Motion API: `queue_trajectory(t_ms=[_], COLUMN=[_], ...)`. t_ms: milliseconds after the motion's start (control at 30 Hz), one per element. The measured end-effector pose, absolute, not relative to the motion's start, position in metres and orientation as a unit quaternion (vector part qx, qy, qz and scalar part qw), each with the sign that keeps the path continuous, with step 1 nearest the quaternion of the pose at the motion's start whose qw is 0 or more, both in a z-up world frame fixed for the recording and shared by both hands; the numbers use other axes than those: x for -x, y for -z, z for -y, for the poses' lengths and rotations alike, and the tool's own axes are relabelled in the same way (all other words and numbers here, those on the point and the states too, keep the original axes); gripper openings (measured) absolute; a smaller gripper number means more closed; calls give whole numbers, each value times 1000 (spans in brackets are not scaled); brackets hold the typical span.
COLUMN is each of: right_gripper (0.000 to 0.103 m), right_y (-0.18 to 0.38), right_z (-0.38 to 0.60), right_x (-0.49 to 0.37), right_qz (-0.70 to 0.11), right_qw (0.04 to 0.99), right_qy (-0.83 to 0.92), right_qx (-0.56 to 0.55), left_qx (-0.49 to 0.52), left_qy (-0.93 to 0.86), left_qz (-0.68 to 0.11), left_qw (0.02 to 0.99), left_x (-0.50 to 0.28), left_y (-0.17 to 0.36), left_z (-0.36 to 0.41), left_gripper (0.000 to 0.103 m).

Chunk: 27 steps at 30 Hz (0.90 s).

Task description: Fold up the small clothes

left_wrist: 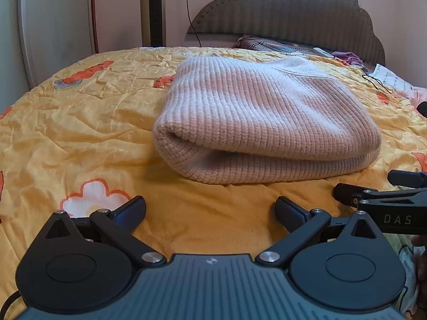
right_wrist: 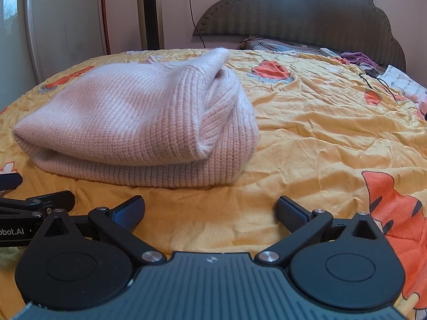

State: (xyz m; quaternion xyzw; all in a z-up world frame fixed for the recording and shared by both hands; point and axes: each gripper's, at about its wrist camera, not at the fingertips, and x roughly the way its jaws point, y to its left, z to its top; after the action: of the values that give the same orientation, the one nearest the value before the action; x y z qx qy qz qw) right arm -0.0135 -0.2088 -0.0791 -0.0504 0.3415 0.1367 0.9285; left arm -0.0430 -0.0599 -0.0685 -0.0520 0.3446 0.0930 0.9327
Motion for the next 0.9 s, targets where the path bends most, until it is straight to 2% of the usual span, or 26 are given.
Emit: queue_trajectory(t_ms=[900], right_gripper=[102], right_y=[79], right_z=[209], right_x=[13], right_qz=[-342], right_qw=[928], right_qy=[-137], right_qx=[50], left_qx=[46], left_qy=[-96], left_qz=[-347], left_qw=[932], left_x=[42], left_y=[69], left_z=[61], left_gripper=[103])
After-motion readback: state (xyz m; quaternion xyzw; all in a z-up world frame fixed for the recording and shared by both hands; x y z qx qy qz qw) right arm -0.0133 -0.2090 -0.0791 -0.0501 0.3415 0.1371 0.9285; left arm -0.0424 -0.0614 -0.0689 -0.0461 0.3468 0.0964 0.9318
